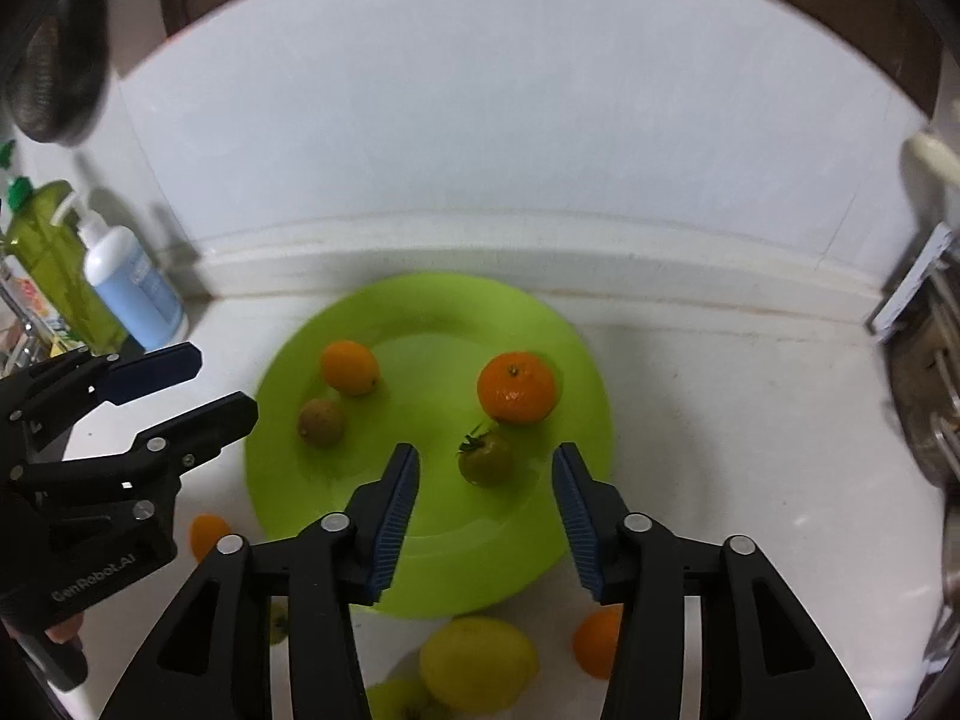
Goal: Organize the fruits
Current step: 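Withdraw both open tools from the plate toward the remaining fruit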
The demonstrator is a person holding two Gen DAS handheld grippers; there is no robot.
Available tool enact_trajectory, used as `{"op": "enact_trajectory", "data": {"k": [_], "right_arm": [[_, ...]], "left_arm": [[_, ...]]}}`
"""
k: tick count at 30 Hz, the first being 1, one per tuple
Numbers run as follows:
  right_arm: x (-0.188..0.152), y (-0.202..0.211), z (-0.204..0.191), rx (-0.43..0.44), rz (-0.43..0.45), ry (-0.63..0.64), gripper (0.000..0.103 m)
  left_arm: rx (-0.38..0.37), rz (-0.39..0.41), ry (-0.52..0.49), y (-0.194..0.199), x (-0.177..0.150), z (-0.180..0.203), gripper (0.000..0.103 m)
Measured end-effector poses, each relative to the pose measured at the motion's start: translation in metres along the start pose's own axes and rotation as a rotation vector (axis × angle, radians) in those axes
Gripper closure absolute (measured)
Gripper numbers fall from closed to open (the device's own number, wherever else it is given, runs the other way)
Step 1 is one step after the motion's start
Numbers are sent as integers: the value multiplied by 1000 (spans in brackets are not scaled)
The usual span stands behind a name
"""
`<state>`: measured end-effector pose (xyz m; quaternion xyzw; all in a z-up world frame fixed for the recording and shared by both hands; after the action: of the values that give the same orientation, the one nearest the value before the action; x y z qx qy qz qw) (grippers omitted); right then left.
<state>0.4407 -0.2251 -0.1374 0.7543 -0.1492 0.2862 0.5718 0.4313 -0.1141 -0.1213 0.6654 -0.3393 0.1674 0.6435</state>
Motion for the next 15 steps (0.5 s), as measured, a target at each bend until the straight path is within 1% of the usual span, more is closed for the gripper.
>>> {"op": "enact_trajectory", "data": {"k": [2, 4, 5, 7, 10, 12, 15], "right_arm": [[2, 16, -5, -17, 38, 17, 52], [3, 30, -10, -29, 66, 24, 48], [3, 38, -14, -34, 87, 28, 47], [2, 51, -20, -44, 115, 36, 43], [-1, 72, -27, -66, 162, 53, 38], [-5, 87, -30, -69, 191, 56, 36], [-12, 102, -37, -65, 219, 61, 34]], "left_arm": [[11, 44, -1, 18, 3, -4, 43], [26, 78, -1, 32, 5, -6, 41], [28, 96, 1, 40, 6, -8, 38], [39, 121, 5, 56, 5, -11, 34], [36, 153, 12, 76, 2, -14, 34], [38, 170, 18, 87, 1, -15, 31], [44, 186, 20, 103, -5, -15, 29]]}}
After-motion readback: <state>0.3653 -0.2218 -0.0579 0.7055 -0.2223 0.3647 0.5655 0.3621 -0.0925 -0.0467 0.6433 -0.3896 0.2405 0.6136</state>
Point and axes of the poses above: each gripper's, at about its wrist camera, not at the fingertips, and y roughly against the way its jaws point, z to its right, x to its top, the point moved 9 cm from there along -y, roughly the way its jaws point, and after that the axes turned 11 degrees about x, right-handed, at the moved point
